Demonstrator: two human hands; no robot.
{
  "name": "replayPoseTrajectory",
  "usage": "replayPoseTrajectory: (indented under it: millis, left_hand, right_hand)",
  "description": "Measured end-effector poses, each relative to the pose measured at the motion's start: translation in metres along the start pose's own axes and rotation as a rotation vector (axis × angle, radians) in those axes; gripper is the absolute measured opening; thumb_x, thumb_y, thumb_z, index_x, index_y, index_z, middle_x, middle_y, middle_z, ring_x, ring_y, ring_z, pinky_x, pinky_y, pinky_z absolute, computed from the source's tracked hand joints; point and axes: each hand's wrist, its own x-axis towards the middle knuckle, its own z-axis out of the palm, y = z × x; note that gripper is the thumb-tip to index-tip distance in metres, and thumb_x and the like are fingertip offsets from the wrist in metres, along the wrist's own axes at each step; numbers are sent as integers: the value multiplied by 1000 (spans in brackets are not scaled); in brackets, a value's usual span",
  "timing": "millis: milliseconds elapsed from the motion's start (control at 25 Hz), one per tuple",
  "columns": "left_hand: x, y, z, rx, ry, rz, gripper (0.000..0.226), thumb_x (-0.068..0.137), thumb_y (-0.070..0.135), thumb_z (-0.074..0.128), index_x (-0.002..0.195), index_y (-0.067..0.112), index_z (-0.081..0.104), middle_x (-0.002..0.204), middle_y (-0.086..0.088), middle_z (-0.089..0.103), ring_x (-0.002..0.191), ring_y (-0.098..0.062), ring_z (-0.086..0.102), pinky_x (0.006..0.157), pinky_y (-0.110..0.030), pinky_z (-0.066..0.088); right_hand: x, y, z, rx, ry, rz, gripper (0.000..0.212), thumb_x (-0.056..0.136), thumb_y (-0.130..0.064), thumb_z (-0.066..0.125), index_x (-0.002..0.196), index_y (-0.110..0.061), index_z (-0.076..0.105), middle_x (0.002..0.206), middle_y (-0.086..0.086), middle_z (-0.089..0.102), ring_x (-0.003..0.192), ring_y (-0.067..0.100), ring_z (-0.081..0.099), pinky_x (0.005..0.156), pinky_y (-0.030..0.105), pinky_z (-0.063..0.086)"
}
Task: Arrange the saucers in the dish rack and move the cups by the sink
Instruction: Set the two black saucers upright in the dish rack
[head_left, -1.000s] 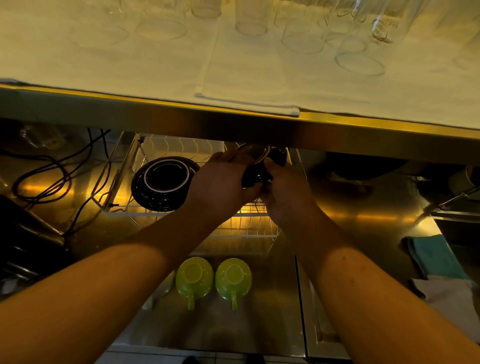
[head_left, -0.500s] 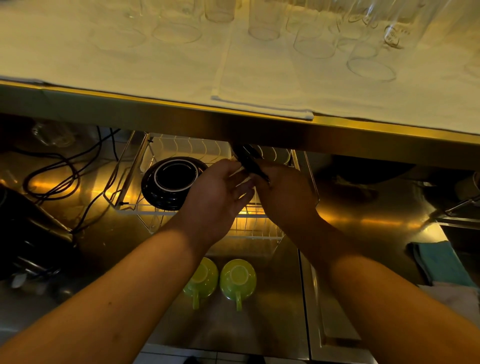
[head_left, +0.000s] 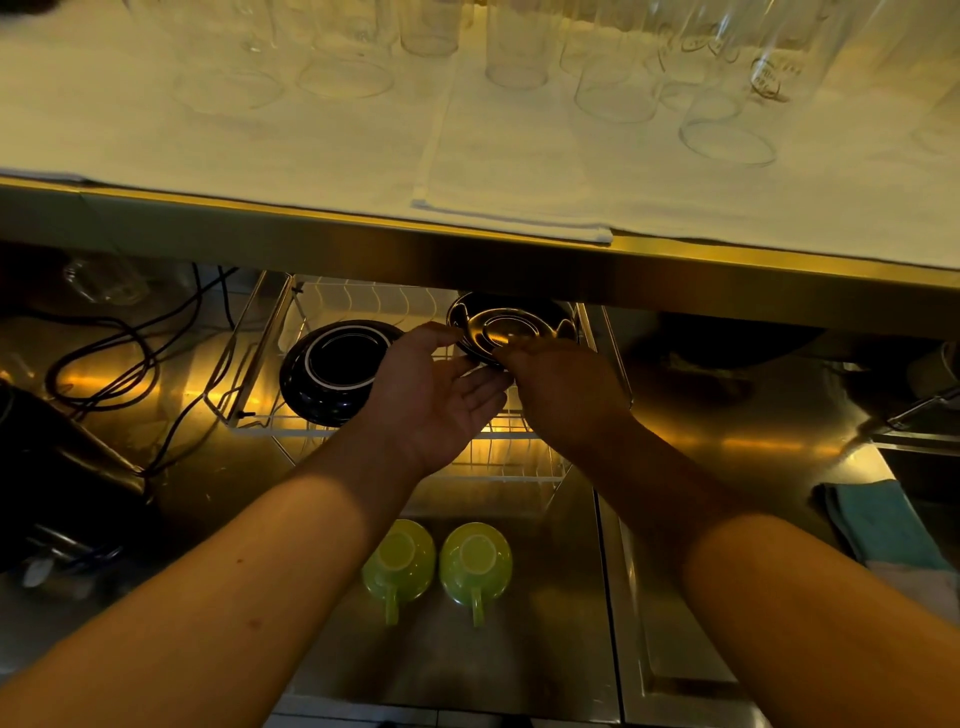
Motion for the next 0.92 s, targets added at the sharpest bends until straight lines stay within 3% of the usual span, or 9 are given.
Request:
replayPoseTrajectory:
  millis: [120,240,400,520,600,680,720,800,920]
  left_hand:
    - [2,0,3,13,-5,-14,47,92,32,57,126,0,64,127,-22,70,122,-32,66,106,-39,49]
    - [1,2,0,91,-19,-34,54,94,37,56,130,-2,59,133,-22,67,124,-32,65,104,-39,50]
    - [-15,14,-18,523,14,-39,47,96,46,59,126,10,59,127,-13,72,109,-28,74,93,-41,58]
    - [-36,31,-44,1018,100,249,27,98,49,60,113,29,71,111,5,78,93,-8,75,84,-39,60]
    - [-45,45,-65,1439,236,555,21,94,50,65,109,37,70,107,21,70,87,4,65,77,-25,48]
    - [-46,58,-83,1756,344,725,39,90,49,71,126,32,67,121,15,66,98,2,58,78,-20,40]
    - [-44,63,-90,1849,367,744,49,88,49,73,132,28,64,131,7,65,110,-8,59,83,-22,40]
    - [-41,71,-100,1958,370,743,61,86,52,75,139,25,59,142,0,61,126,-21,55,92,-27,38]
    - [-36,76,-109,2018,322,760,66,85,54,75,140,24,57,145,-1,59,128,-22,55,93,-27,39]
  right_hand:
    - [-1,1,6,-3,-13,-4,49,83,-4,64,129,-19,61,115,10,72,105,33,66,87,44,53]
    - [-1,4,8,0,-44,-1,49,85,-7,63,132,-21,60,124,7,68,114,31,61,94,43,50]
    - [0,6,10,-18,-100,29,45,91,-12,58,136,-22,56,141,6,58,129,31,53,103,45,45]
    - [0,-2,3,42,-164,90,43,93,-16,57,136,-20,56,142,7,57,131,28,49,107,44,42]
    - [0,-17,-8,115,-82,139,41,91,-19,58,132,-19,59,134,6,62,125,27,53,101,41,44]
    - [0,-44,-17,259,92,163,36,89,-24,59,125,-19,64,121,3,68,113,24,60,87,34,46]
    - [2,-58,-19,377,115,189,34,90,-25,57,122,-19,66,116,0,69,106,20,61,83,30,44]
    - [17,-78,-23,743,-54,370,33,93,-26,54,123,-18,65,109,-4,65,98,14,61,81,29,46]
    - [37,-90,-26,1167,-395,638,13,97,-14,53,104,-15,65,110,14,67,88,25,70,77,40,61]
